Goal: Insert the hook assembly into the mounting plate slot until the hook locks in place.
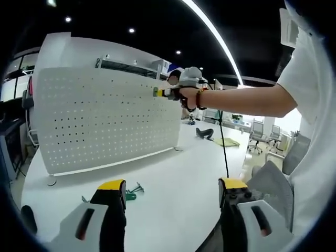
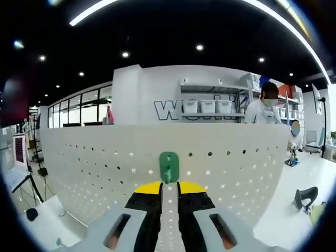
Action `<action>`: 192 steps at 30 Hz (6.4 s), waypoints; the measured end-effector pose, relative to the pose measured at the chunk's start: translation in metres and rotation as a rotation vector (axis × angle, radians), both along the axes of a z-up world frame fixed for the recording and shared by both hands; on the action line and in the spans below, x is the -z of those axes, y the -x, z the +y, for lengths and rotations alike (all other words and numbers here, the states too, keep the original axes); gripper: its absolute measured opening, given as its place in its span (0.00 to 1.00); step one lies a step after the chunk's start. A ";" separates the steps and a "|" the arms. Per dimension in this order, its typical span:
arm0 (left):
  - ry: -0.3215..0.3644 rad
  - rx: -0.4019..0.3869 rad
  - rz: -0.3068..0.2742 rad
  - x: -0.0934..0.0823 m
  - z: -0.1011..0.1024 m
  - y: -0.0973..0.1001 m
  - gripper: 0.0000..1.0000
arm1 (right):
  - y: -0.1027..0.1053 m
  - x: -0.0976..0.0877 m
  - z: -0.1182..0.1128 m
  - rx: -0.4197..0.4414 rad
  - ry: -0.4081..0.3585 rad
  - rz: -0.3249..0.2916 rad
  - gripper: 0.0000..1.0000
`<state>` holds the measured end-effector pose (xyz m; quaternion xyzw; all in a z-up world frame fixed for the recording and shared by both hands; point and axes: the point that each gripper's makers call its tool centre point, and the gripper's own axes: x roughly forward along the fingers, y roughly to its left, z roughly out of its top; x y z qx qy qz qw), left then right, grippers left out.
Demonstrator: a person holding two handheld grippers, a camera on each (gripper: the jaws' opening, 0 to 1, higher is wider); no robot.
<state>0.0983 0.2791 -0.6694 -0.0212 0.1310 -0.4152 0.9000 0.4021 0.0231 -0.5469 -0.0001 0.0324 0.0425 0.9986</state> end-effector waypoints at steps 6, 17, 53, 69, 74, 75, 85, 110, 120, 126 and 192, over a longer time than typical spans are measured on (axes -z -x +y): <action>0.000 -0.003 0.001 -0.002 -0.004 0.004 0.73 | 0.009 0.005 0.003 -0.025 -0.013 0.005 0.14; -0.003 -0.021 0.030 0.001 -0.003 0.009 0.71 | 0.027 0.016 0.009 -0.053 -0.049 0.011 0.15; -0.026 -0.093 0.080 0.000 -0.022 0.003 0.68 | 0.101 0.062 0.047 -0.240 -0.139 0.075 0.15; -0.039 -0.155 0.104 0.011 -0.031 -0.003 0.68 | 0.143 0.074 0.064 -0.372 -0.109 0.099 0.17; -0.051 -0.187 0.130 0.021 -0.031 -0.008 0.67 | 0.159 0.090 0.065 -0.414 -0.088 0.133 0.17; -0.050 -0.190 0.136 0.023 -0.031 -0.009 0.67 | 0.159 0.091 0.064 -0.417 -0.087 0.133 0.17; -0.105 -0.173 0.171 0.040 -0.038 -0.014 0.67 | 0.178 0.107 0.053 -0.446 -0.110 0.156 0.21; -0.144 -0.249 0.265 0.067 -0.048 -0.048 0.64 | 0.221 0.131 0.044 -0.495 -0.189 0.190 0.23; -0.176 -0.281 0.299 0.082 -0.040 -0.062 0.61 | 0.228 0.135 0.042 -0.473 -0.230 0.189 0.23; -0.190 -0.297 0.329 0.091 -0.035 -0.070 0.59 | 0.232 0.138 0.044 -0.468 -0.243 0.198 0.23; -0.005 -0.533 0.688 0.171 -0.017 -0.137 0.23 | 0.255 0.157 0.012 -0.341 -0.364 0.240 0.25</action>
